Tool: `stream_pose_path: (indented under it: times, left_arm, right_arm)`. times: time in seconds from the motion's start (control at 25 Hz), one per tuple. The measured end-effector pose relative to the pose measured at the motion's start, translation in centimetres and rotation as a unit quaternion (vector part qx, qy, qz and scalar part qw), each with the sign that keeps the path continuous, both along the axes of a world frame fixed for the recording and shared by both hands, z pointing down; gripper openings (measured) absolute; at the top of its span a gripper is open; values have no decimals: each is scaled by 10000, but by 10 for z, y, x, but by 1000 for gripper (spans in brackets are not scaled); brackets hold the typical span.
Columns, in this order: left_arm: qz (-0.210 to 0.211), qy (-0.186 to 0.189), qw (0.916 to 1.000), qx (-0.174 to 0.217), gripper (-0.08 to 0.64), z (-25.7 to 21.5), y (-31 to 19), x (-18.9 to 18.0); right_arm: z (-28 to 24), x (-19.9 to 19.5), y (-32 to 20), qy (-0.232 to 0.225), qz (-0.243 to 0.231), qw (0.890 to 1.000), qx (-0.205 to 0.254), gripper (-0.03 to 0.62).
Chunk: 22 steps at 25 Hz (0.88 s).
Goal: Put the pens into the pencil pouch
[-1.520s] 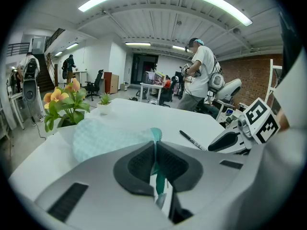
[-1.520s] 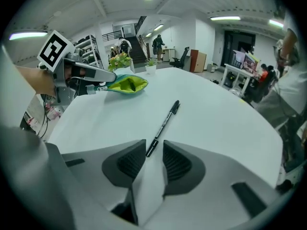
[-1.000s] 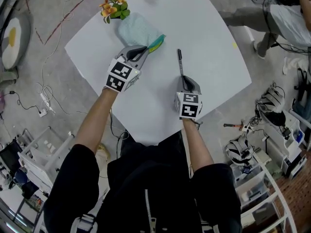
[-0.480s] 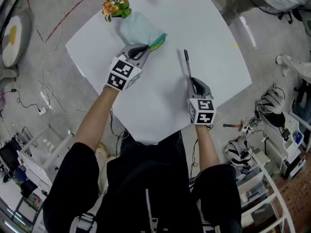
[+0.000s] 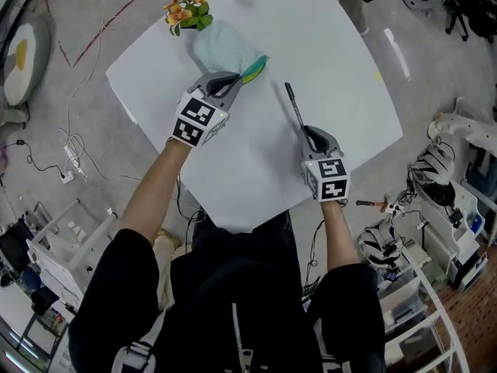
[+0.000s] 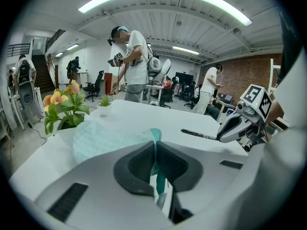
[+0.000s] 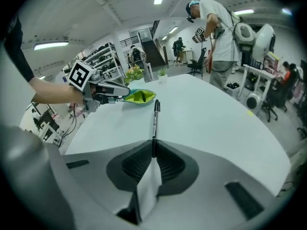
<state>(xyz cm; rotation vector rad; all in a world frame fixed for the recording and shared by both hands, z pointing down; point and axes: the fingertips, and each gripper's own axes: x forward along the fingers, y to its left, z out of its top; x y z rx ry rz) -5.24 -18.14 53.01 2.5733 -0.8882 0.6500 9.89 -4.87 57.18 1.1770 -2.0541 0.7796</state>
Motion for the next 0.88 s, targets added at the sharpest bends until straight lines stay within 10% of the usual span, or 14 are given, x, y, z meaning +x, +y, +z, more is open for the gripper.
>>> stream_pose_path:
  times: [0.88]
  left_arm:
    - [34, 94, 9999, 118, 34, -4, 3, -7]
  right_arm:
    - [-8, -74, -54, -48, -1558, 9876, -212, 41]
